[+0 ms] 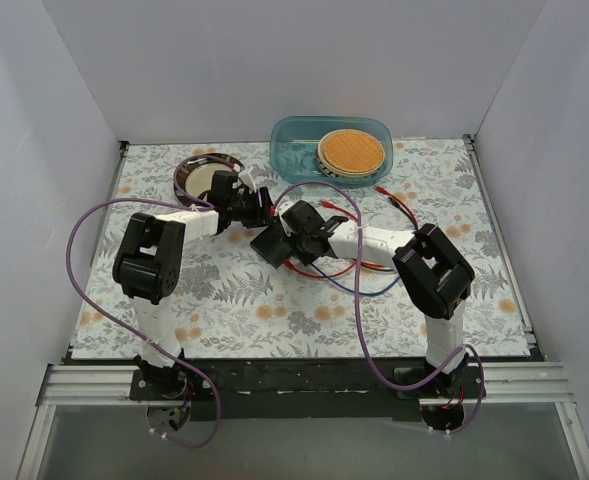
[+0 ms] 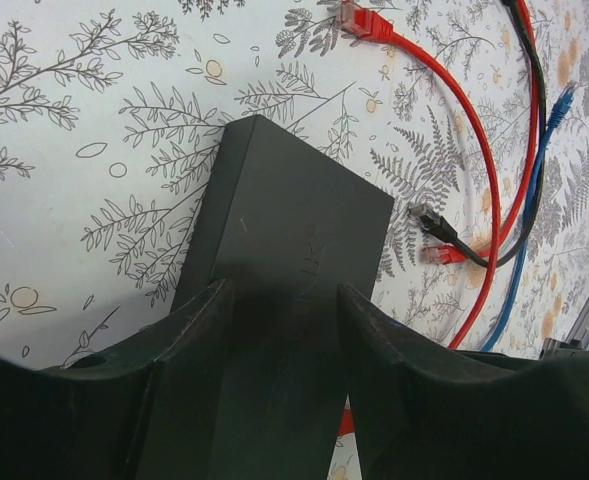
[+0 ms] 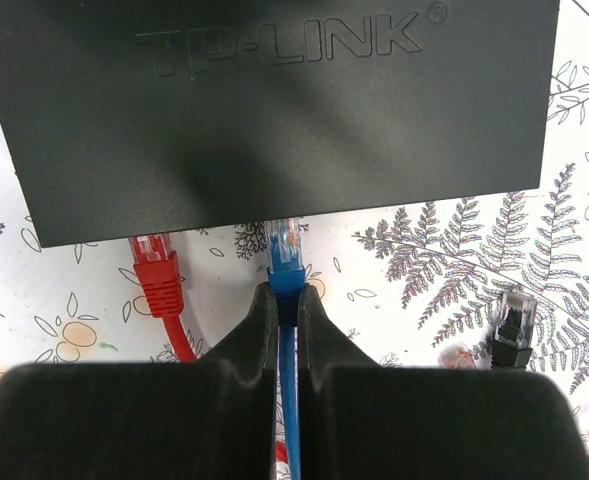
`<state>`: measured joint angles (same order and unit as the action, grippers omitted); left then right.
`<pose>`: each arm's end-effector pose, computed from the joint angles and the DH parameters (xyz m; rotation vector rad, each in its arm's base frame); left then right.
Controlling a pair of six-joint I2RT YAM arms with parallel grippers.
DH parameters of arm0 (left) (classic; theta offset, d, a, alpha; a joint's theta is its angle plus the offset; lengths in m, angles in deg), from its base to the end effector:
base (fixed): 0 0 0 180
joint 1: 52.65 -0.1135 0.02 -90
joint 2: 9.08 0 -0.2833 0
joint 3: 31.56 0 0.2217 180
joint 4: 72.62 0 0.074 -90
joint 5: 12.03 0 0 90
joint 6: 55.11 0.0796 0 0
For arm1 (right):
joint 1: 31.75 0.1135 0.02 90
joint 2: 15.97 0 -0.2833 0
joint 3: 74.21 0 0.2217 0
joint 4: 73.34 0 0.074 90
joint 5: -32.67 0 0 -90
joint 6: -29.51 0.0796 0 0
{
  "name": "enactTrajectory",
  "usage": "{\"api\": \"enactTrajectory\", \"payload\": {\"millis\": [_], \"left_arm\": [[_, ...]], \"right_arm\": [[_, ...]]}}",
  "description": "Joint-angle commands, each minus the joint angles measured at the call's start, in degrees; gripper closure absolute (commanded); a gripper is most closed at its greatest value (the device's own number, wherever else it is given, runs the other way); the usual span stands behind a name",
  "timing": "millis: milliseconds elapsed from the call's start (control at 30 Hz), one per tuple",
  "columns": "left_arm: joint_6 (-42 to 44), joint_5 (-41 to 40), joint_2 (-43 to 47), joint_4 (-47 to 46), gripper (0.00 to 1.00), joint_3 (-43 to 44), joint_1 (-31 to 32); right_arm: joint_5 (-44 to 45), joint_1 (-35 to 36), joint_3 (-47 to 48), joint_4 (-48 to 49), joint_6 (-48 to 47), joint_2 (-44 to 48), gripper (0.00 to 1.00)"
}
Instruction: Insert the plug into the switch port
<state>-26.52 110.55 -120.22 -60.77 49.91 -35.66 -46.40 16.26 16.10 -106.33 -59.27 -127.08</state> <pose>0.3896 -0.1638 0.1745 -0.6464 2.4616 -1.2895 0.2916 0.3015 0.1763 -0.9165 2.3145 0.1224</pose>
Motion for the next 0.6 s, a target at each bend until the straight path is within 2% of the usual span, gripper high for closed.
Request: {"api": "enactTrajectory", "payload": {"millis": [0, 567], "left_arm": [[0.85, 2.23, -0.40, 0.69, 0.55, 1.66, -0.29], [0.67, 4.25, -1.28, 1.04, 0.56, 1.30, -0.29]], "right_arm": [[0.13, -0.02, 2.65, 0.58, 0.45, -0.60, 0.99], [-1.45, 0.15, 3.44, 2.25, 2.56, -1.04, 0.99]]}}
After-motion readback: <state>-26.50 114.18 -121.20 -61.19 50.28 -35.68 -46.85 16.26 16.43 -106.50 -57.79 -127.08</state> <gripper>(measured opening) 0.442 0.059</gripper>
